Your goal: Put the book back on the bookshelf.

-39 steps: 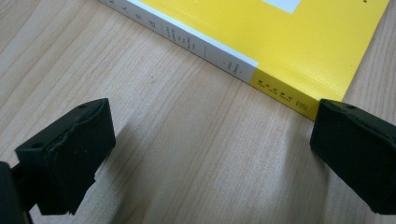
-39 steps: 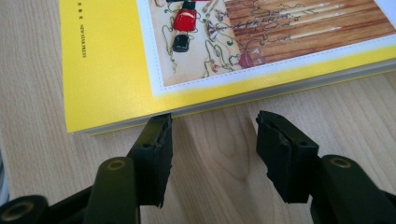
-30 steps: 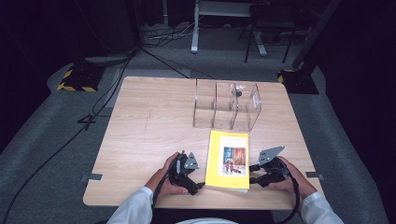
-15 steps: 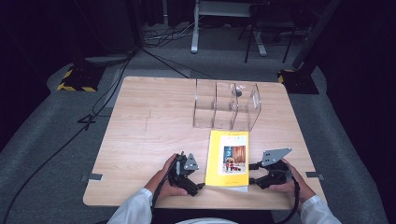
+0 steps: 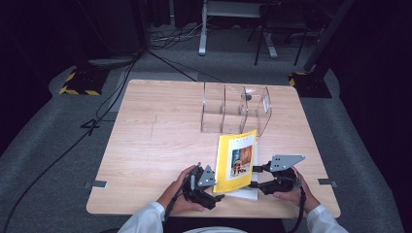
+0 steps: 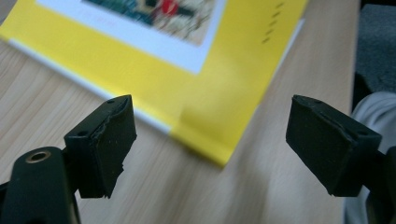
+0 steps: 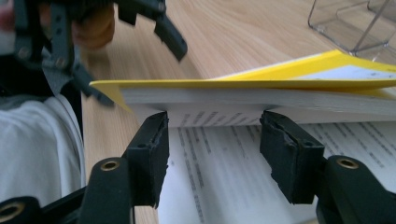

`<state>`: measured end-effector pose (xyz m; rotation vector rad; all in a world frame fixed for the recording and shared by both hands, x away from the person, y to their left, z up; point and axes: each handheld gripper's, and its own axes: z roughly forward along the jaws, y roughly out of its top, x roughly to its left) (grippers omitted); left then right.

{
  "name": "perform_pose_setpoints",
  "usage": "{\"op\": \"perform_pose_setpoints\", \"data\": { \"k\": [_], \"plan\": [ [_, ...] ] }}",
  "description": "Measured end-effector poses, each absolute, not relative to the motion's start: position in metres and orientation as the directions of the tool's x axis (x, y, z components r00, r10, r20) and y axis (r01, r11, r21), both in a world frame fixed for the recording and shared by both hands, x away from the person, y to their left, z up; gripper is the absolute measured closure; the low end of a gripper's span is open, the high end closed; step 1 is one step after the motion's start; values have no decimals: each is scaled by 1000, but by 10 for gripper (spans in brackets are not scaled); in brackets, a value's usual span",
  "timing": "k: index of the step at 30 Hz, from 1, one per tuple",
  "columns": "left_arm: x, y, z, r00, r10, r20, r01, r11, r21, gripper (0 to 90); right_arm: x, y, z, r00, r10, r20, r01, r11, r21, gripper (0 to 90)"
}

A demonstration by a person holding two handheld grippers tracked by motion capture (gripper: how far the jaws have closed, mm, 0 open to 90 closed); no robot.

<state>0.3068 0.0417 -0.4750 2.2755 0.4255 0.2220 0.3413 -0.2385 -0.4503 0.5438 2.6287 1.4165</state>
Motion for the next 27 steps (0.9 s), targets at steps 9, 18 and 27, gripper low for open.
{"op": "perform_pose_setpoints", "data": {
  "k": [9,18,27],
  "plan": [
    [300,2,-481,914,394,96,192,-630,753,199,341,-230,-445,-919,385,81,270,466,843,431],
    [301,0,-477,874,463,145,195,-609,768,477,341,-224,-444,-913,401,80,271,448,852,429],
    [308,21,-467,900,418,126,173,-606,777,729,343,-229,-445,-911,405,79,270,441,856,415]
  ]
}}
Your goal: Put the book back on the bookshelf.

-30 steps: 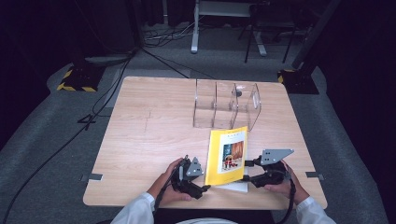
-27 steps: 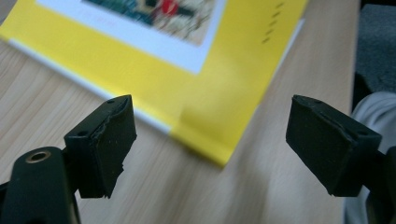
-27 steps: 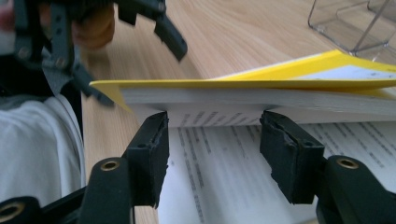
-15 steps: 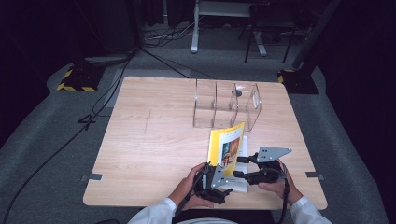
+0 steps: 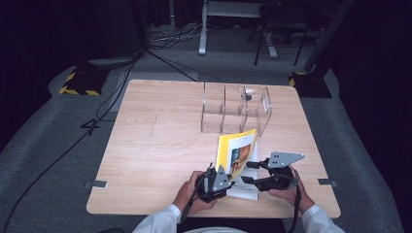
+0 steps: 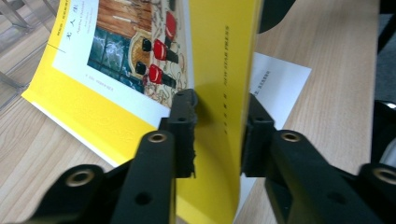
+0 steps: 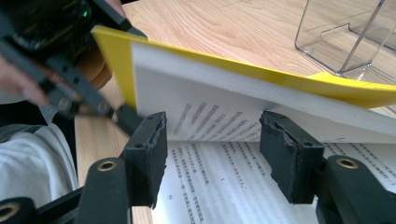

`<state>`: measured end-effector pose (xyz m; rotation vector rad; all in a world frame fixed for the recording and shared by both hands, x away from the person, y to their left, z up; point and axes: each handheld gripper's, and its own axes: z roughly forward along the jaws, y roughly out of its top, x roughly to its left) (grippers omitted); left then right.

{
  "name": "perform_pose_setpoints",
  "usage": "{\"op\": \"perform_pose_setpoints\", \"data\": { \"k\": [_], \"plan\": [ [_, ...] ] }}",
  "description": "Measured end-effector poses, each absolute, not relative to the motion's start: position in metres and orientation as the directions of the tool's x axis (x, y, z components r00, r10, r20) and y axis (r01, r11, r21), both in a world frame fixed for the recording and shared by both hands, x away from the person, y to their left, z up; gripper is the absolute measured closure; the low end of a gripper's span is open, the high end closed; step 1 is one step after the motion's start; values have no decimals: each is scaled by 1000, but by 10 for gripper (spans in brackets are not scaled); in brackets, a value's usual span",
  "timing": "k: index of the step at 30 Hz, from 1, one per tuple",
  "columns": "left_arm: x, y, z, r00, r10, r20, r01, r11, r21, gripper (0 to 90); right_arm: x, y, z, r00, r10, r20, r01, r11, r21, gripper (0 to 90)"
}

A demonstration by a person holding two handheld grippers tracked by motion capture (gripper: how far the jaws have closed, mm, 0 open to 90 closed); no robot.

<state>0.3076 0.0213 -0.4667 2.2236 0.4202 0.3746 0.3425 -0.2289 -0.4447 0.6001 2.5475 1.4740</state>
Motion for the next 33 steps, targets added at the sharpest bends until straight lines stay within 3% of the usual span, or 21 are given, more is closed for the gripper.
{"op": "perform_pose_setpoints", "data": {
  "k": [8,17,23,27,33],
  "plan": [
    [311,46,-467,905,385,181,135,-664,735,822,337,-239,-433,-921,389,16,195,425,884,377],
    [317,76,-466,928,346,136,136,-657,741,835,341,-225,-425,-943,318,-98,73,485,871,330],
    [322,102,-464,938,335,90,152,-631,761,835,355,-206,-433,-960,257,-112,44,533,845,330],
    [323,116,-464,944,322,77,155,-635,757,831,362,-202,-438,-955,271,-123,54,565,823,342],
    [328,140,-464,941,336,48,185,-626,758,804,366,-201,-449,-933,289,-214,33,659,751,464]
  ]
}}
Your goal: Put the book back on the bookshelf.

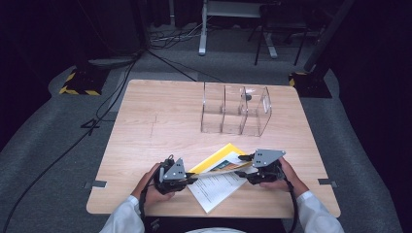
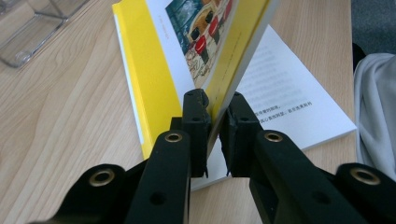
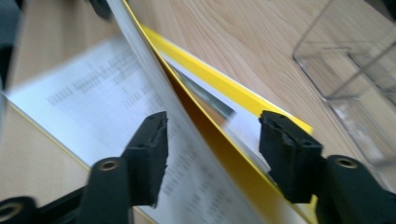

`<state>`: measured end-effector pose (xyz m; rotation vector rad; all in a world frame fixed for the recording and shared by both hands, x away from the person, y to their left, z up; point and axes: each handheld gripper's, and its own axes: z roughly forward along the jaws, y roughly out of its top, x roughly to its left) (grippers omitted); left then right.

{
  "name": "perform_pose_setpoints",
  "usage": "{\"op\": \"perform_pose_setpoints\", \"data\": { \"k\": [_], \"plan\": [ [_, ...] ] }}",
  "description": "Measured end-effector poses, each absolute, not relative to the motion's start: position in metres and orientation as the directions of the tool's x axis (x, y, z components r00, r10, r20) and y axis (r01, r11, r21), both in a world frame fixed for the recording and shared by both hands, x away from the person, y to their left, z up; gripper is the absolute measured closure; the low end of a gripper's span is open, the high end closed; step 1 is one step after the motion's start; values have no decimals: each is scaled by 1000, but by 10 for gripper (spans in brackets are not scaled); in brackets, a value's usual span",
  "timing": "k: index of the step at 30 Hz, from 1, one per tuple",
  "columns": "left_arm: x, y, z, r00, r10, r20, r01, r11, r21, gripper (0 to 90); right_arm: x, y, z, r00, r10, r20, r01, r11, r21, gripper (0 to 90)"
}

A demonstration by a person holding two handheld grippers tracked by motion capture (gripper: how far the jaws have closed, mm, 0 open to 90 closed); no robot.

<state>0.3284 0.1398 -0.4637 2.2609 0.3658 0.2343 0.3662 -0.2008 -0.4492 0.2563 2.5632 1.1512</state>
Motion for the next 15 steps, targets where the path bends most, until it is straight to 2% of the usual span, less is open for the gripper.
{"op": "perform_pose_setpoints", "data": {
  "k": [1,5,11,15],
  "plan": [
    [330,143,-464,940,339,42,190,-622,760,801,367,-201,-451,-927,292,-234,27,674,738,485],
    [337,154,-463,929,365,53,201,-622,757,776,363,-200,-461,-904,285,-319,-32,698,715,680],
    [350,165,-462,896,441,59,245,-600,762,709,354,-195,-459,-898,262,-355,-95,670,736,784],
    [355,169,-459,885,460,68,250,-594,765,649,350,-188,-458,-889,267,-371,-103,673,732,810]
  ]
}}
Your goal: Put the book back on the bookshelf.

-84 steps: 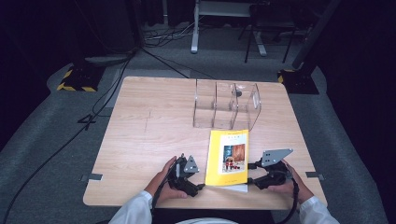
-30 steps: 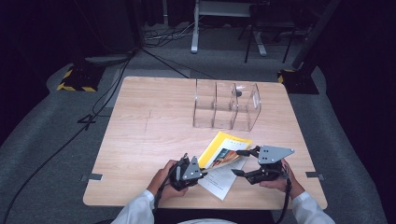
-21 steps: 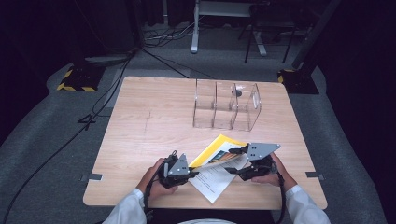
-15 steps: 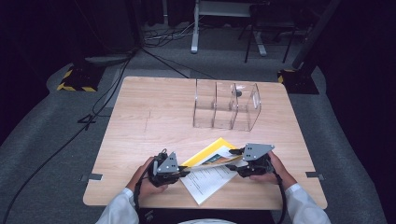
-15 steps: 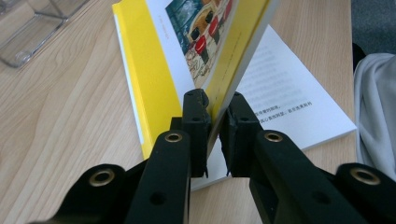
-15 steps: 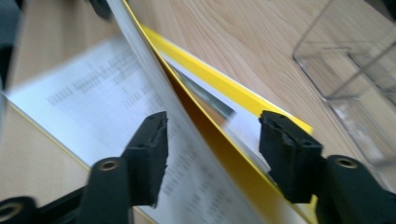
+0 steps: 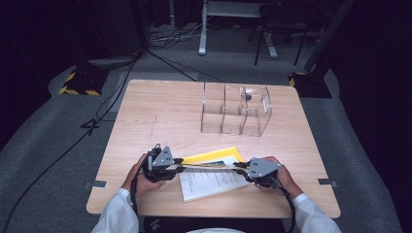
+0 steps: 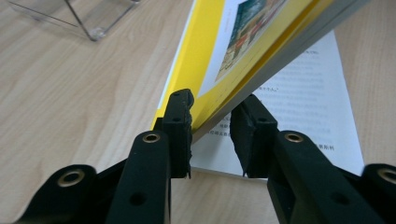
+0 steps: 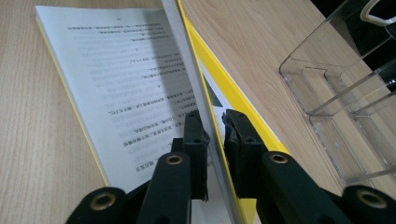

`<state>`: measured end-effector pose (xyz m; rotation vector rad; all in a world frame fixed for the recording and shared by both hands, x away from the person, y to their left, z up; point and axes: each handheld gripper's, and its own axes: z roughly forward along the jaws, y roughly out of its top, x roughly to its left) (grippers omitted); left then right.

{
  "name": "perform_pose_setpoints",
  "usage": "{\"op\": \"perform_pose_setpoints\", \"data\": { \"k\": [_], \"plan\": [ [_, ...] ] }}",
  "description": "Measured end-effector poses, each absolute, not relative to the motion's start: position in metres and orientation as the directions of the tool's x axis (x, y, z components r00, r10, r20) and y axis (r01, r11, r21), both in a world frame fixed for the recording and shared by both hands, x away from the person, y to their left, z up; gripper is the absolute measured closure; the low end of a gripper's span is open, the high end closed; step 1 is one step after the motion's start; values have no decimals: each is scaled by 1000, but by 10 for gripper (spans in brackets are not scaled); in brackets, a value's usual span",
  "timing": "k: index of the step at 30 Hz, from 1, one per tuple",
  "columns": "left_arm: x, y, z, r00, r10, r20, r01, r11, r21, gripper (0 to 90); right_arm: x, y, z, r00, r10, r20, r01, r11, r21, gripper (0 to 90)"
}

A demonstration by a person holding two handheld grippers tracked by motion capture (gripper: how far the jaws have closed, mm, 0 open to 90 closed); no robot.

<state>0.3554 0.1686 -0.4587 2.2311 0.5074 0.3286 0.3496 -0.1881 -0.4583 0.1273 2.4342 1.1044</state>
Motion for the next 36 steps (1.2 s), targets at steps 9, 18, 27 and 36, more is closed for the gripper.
{"op": "perform_pose_setpoints", "data": {
  "k": [9,18,27,36],
  "plan": [
    [343,159,-441,880,463,107,208,-578,789,479,349,-177,-457,-895,276,-351,-74,683,727,815],
    [330,123,-436,871,458,176,181,-632,753,323,345,-170,-455,-897,266,-353,-75,696,714,817],
    [330,127,-447,899,383,210,135,-701,701,753,346,-171,-456,-911,265,-317,-63,667,742,756],
    [332,146,-451,903,393,176,156,-680,717,777,368,-198,-468,-919,312,-239,0,610,793,714]
  ]
}}
